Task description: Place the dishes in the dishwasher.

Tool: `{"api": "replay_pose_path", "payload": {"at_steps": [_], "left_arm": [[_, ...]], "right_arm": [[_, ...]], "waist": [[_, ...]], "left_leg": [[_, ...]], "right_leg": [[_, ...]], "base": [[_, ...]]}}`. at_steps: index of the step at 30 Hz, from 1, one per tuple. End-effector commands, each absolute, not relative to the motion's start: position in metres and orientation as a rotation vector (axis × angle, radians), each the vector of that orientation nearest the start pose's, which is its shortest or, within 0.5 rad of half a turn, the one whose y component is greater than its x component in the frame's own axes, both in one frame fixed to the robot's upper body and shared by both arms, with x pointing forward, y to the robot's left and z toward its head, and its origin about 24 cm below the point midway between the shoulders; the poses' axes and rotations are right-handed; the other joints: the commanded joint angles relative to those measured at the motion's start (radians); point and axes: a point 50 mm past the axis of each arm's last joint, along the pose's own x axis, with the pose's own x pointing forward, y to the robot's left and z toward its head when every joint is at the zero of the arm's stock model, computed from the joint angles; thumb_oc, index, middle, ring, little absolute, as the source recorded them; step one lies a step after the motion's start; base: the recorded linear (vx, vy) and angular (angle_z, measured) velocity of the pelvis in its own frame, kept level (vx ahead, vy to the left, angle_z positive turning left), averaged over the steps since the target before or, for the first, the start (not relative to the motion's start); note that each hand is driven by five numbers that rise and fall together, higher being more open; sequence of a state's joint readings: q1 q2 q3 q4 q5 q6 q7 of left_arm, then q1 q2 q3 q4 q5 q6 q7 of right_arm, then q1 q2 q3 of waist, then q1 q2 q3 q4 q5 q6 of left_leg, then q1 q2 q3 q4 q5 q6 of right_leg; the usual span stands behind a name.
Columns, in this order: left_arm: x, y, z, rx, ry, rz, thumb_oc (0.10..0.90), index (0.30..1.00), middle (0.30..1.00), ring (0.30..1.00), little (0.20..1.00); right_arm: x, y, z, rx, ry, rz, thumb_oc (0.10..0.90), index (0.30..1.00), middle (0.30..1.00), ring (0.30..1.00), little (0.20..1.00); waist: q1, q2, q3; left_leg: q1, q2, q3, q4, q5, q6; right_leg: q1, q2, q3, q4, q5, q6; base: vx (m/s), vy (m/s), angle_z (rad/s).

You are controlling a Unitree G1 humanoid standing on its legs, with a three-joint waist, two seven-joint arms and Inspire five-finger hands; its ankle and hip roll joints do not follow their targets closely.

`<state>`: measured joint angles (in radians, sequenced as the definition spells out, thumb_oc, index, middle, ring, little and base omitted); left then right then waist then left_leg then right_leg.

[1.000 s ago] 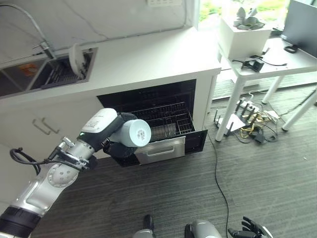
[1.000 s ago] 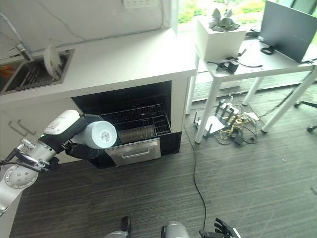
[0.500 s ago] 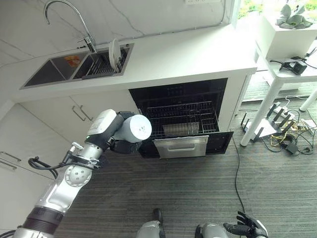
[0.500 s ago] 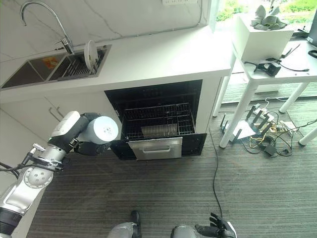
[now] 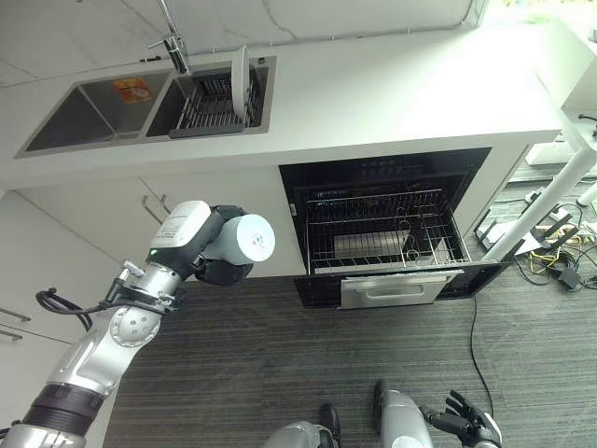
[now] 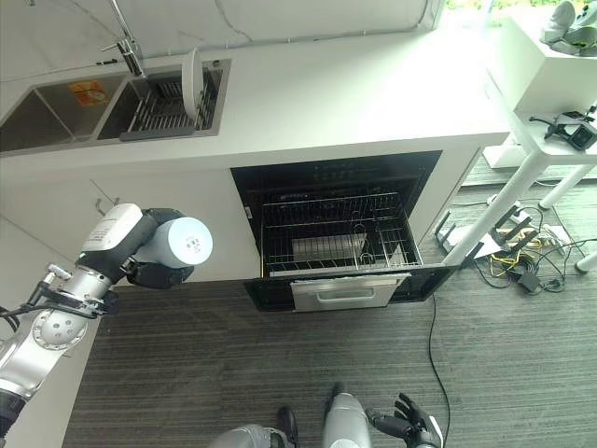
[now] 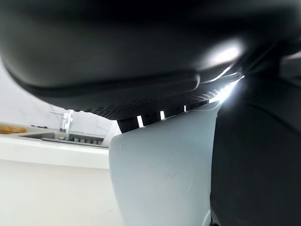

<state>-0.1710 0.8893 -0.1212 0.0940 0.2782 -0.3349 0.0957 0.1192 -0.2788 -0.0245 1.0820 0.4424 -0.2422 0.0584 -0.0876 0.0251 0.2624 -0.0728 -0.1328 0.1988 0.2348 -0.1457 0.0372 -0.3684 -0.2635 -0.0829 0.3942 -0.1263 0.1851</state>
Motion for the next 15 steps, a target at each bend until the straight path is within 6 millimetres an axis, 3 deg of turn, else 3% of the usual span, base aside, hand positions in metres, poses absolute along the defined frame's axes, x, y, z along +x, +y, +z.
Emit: {"api": "replay_pose_path", "payload": {"at_steps": [1, 3, 4, 5, 6, 9, 10, 13, 15], "left_arm": [[0.272, 0.259, 0.215, 1.086, -0.692, -0.021, 0.4, 0.3, 0.3, 0.3, 0.3], [0.272, 0.26, 0.215, 1.087, -0.692, -0.017, 0.4, 0.3, 0.3, 0.3, 0.3], [0.271, 0.26, 0.21, 1.066, -0.656, 0.016, 0.4, 0.3, 0.3, 0.3, 0.3], [0.271, 0.259, 0.21, 1.064, -0.655, 0.018, 0.4, 0.3, 0.3, 0.3, 0.3], [0.268, 0.258, 0.211, 1.058, -0.659, 0.005, 0.4, 0.3, 0.3, 0.3, 0.3], [0.269, 0.258, 0.213, 1.044, -0.681, -0.003, 0.4, 0.3, 0.3, 0.3, 0.3], [0.27, 0.256, 0.214, 1.036, -0.694, -0.005, 0.4, 0.3, 0.3, 0.3, 0.3], [0.271, 0.254, 0.212, 1.038, -0.69, -0.009, 0.4, 0.3, 0.3, 0.3, 0.3], [0.272, 0.253, 0.213, 1.041, -0.686, -0.015, 0.4, 0.3, 0.3, 0.3, 0.3]], "right_arm": [[0.089, -0.277, -0.133, 0.072, 0.811, -0.37, 0.8, 0.9, 0.9, 0.9, 0.9], [0.089, -0.276, -0.133, 0.071, 0.813, -0.36, 0.8, 0.9, 0.9, 0.9, 0.9], [0.097, -0.276, -0.13, 0.018, 0.818, -0.288, 0.8, 0.9, 0.9, 0.9, 0.9], [0.097, -0.276, -0.13, 0.011, 0.818, -0.279, 0.8, 0.9, 0.9, 0.9, 0.9], [0.098, -0.282, -0.127, -0.025, 0.821, -0.249, 0.8, 0.9, 0.9, 0.9, 0.9], [0.099, -0.294, -0.123, -0.021, 0.815, -0.29, 0.8, 0.9, 0.9, 0.9, 0.9], [0.098, -0.297, -0.122, -0.031, 0.809, -0.3, 0.8, 0.9, 0.9, 0.9, 0.9], [0.101, -0.299, -0.121, -0.032, 0.805, -0.322, 0.8, 0.9, 0.9, 0.9, 0.9], [0.101, -0.299, -0.121, -0.023, 0.807, -0.327, 0.8, 0.9, 0.9, 0.9, 0.9]], "waist": [[-0.022, 0.0, -0.071], [-0.023, -0.003, -0.073], [-0.023, -0.025, -0.091], [-0.021, -0.03, -0.09], [-0.008, -0.033, -0.07], [-0.013, 0.009, -0.064], [-0.018, 0.032, -0.055], [-0.029, 0.048, -0.07], [-0.038, 0.059, -0.079]], "left_leg": [[0.054, 0.115, -0.016, 0.065, -0.185, -0.015], [0.065, 0.124, -0.012, 0.065, -0.181, -0.019], [0.129, 0.15, -0.007, 0.065, -0.162, -0.037], [0.135, 0.153, -0.005, 0.065, -0.141, -0.045], [0.033, 0.195, -0.008, 0.204, -0.021, -0.086], [-0.007, 0.221, 0.008, 0.065, 0.018, -0.104], [-0.06, 0.255, 0.005, 0.065, 0.078, -0.124], [-0.064, 0.247, -0.013, 0.065, -0.01, -0.109], [-0.053, 0.247, -0.004, 0.065, -0.029, -0.11]], "right_leg": [[0.079, -0.037, 0.004, -0.094, 0.131, 0.07], [0.086, -0.034, 0.003, -0.094, 0.121, 0.07], [0.13, 0.007, -0.005, -0.094, 0.068, 0.034], [0.143, 0.012, -0.004, -0.094, 0.058, 0.025], [0.214, 0.048, -0.002, -0.094, -0.001, -0.032], [0.229, 0.061, -0.029, -0.094, -0.028, -0.03], [0.243, 0.07, -0.039, -0.094, -0.038, -0.033], [0.226, 0.051, -0.051, -0.094, -0.04, -0.018], [0.217, 0.038, -0.06, -0.094, -0.035, -0.009]], "base": [[0.4, -0.484, 0.12], [0.39, -0.481, -0.16], [0.41, -0.506, -0.13], [0.54, -0.674, -0.16], [0.23, -0.24, 0.37], [0.15, 0.04, 0.2], [0.08, 0.178, 0.0], [0.06, 0.198, 0.28], [0.06, 0.147, -0.27]]}}
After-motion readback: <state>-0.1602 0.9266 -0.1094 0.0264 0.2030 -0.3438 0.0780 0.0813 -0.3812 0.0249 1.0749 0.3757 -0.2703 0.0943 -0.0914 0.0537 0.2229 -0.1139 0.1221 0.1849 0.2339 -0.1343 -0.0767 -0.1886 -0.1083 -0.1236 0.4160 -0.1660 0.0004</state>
